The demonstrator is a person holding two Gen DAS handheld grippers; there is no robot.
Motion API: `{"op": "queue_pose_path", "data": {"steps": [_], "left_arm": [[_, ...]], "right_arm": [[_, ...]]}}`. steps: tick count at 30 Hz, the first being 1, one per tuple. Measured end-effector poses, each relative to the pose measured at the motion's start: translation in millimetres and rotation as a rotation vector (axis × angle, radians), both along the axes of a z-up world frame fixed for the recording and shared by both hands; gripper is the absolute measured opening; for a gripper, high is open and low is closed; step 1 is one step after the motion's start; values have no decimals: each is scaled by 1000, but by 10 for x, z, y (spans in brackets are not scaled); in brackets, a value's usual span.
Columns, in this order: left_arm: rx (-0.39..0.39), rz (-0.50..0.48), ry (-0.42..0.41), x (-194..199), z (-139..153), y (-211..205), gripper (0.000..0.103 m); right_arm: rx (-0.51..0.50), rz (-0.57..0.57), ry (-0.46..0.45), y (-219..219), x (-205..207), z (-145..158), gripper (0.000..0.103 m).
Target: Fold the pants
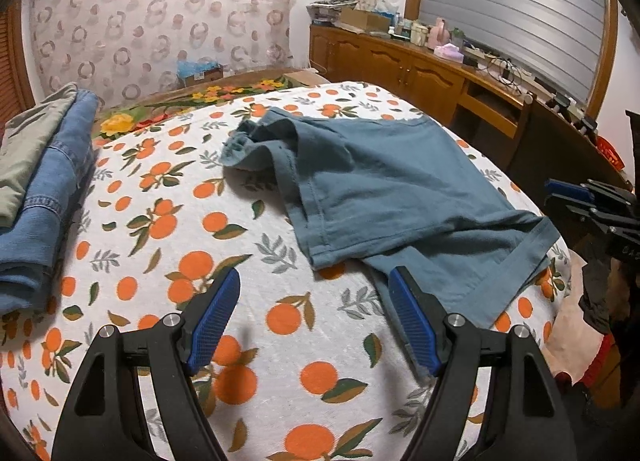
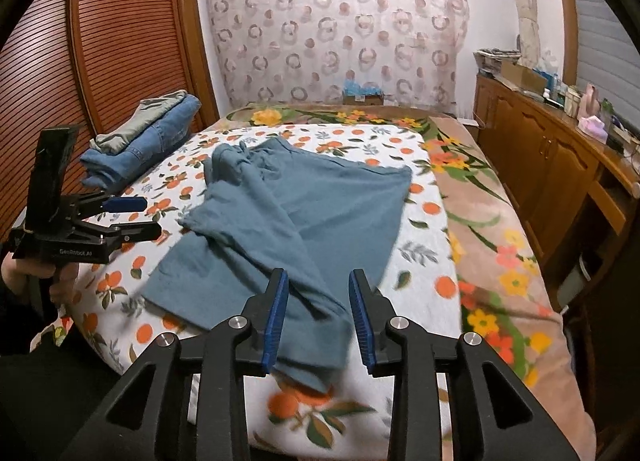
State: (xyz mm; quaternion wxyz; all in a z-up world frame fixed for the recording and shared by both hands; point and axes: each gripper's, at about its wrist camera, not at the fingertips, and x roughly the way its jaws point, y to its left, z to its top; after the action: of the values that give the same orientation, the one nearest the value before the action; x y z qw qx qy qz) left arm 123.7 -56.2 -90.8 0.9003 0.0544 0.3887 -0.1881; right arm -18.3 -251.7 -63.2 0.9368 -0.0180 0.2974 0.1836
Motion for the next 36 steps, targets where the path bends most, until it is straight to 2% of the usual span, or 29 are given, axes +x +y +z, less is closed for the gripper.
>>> {"op": "queue_pose_path", "data": {"steps": [13,24,36], "left_arm": [[-4,62,-29,29,71,355,78],[-8,98,-41,-16,97,609,78],[-23,115,-33,-20,47,748,78]], "right_arm": [[-15,194,30,649,571,-74,34],[-74,343,47,1214,924,-160,33],[-194,369,102,1548,1200,-427,32]]}}
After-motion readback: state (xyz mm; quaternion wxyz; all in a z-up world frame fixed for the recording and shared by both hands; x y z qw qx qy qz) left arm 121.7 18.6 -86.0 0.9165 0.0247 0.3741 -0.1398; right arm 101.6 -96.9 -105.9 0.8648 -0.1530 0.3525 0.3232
